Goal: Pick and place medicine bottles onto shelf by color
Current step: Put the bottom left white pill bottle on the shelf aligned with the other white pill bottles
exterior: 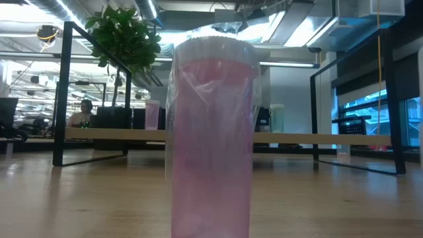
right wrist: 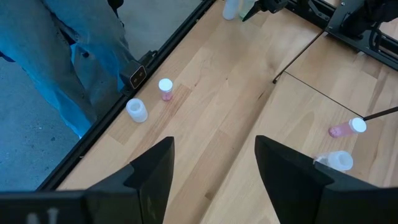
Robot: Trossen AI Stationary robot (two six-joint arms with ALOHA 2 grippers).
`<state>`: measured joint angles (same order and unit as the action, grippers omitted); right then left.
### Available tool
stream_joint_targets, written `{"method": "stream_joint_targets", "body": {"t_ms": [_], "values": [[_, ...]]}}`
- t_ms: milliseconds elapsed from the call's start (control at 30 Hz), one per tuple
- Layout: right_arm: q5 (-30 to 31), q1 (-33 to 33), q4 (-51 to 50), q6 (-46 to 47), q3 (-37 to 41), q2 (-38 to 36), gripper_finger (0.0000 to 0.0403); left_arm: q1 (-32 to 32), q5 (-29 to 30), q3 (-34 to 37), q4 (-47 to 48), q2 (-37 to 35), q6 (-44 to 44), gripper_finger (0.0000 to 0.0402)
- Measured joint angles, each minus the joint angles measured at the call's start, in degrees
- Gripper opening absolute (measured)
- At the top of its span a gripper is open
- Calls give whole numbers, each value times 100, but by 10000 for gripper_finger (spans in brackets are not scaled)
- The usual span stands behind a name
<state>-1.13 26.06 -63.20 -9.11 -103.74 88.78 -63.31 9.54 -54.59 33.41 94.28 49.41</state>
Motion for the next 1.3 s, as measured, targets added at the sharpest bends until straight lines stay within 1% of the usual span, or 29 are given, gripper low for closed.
{"method": "stream_joint_targets", "body": {"t_ms": [167, 333, 500, 600, 800, 933, 1300], "values": [[0, 1, 0, 0, 0, 1, 225, 0, 0, 0, 0, 0, 20, 360], [0, 0, 0, 1, 0, 1, 225, 0, 30, 0, -57, 0, 571, 360], [0, 1, -1, -1, 1, 0, 225, 2, 324, 0, 23, 0, 309, 360], [0, -1, -1, 0, 0, 0, 225, 2, 246, 0, 32, 0, 163, 360], [0, 1, 0, 1, 0, 1, 225, 0, 152, 0, 61, 0, 153, 360], [0, 0, 0, 1, 0, 0, 225, 2, -56, 0, 25, 0, 155, 350], [0, 0, -1, 1, 0, 0, 225, 83, -68, 0, 52, 0, 149, 305]]}}
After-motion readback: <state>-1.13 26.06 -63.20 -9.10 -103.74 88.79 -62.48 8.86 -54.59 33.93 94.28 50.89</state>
